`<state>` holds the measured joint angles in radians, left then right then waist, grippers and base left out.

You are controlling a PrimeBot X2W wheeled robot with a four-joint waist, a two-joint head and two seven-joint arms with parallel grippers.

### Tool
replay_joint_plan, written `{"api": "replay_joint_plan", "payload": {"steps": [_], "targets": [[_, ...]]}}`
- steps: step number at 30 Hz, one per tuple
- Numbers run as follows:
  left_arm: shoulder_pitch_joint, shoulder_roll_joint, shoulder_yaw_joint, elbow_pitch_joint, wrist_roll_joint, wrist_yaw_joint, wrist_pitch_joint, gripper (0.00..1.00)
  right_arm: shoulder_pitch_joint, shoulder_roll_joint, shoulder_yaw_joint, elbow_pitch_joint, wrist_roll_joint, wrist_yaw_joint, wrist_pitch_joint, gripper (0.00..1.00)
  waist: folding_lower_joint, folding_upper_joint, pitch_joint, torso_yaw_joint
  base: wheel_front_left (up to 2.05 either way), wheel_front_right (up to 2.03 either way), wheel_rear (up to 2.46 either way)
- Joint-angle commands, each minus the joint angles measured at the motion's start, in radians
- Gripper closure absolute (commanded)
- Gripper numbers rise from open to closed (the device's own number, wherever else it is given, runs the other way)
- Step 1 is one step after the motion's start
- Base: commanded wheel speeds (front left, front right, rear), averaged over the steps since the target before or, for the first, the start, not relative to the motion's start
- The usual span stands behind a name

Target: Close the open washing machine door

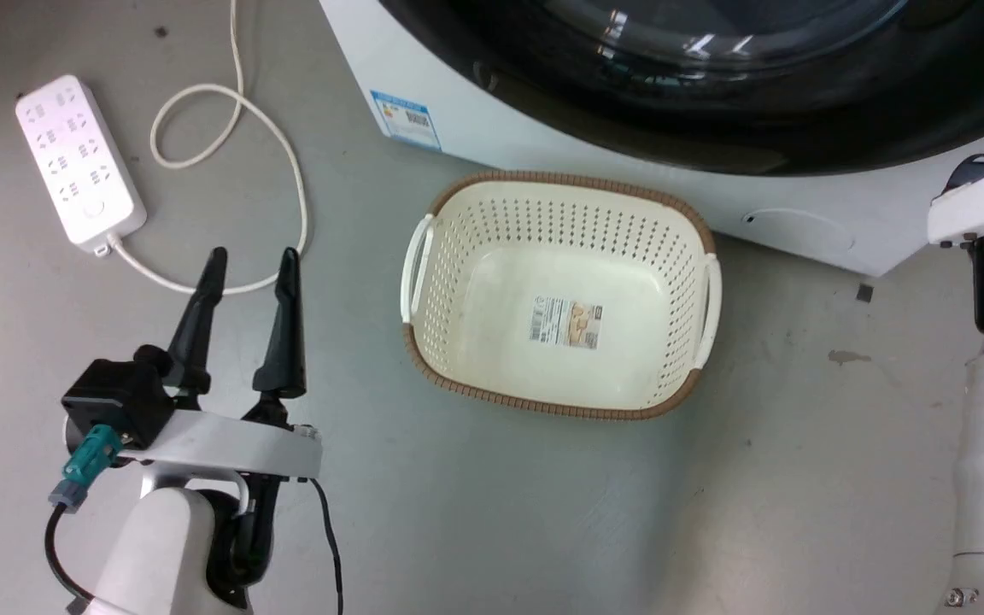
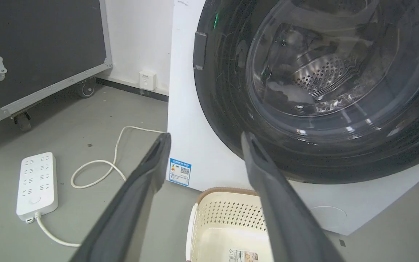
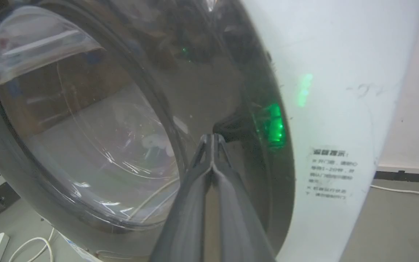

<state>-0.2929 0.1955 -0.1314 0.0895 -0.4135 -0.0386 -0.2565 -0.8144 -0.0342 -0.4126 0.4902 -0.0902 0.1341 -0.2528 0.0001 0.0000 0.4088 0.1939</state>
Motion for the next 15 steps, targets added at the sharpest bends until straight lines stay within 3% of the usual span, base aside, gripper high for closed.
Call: {"api": "replay_joint_plan", "payload": {"steps": [1,7,15], "targets": [[-0.006,-0.005,0.012,0.000,0.011,-0.005,-0.005,0.00,-0.023,-0.016,-0.002,-0.027,0.020,-0.003,-0.008,1.00,-0.0001,0.0000,-0.027,-0.013,0.00,0.00,0.00],[0.033,-0.006,0.050,0.003,0.052,-0.011,-0.005,0.00,0.127,-0.016,0.054,-0.173,0.136,-0.003,-0.009,1.00,-0.0001,0.0000,-0.152,-0.074,0.00,0.00,0.00],[0.098,0.011,0.064,0.010,0.099,-0.003,-0.005,0.00,0.417,-0.016,0.158,-0.343,0.180,-0.003,-0.009,1.00,-0.0001,0.0000,-0.293,-0.179,0.00,0.00,0.00]]}}
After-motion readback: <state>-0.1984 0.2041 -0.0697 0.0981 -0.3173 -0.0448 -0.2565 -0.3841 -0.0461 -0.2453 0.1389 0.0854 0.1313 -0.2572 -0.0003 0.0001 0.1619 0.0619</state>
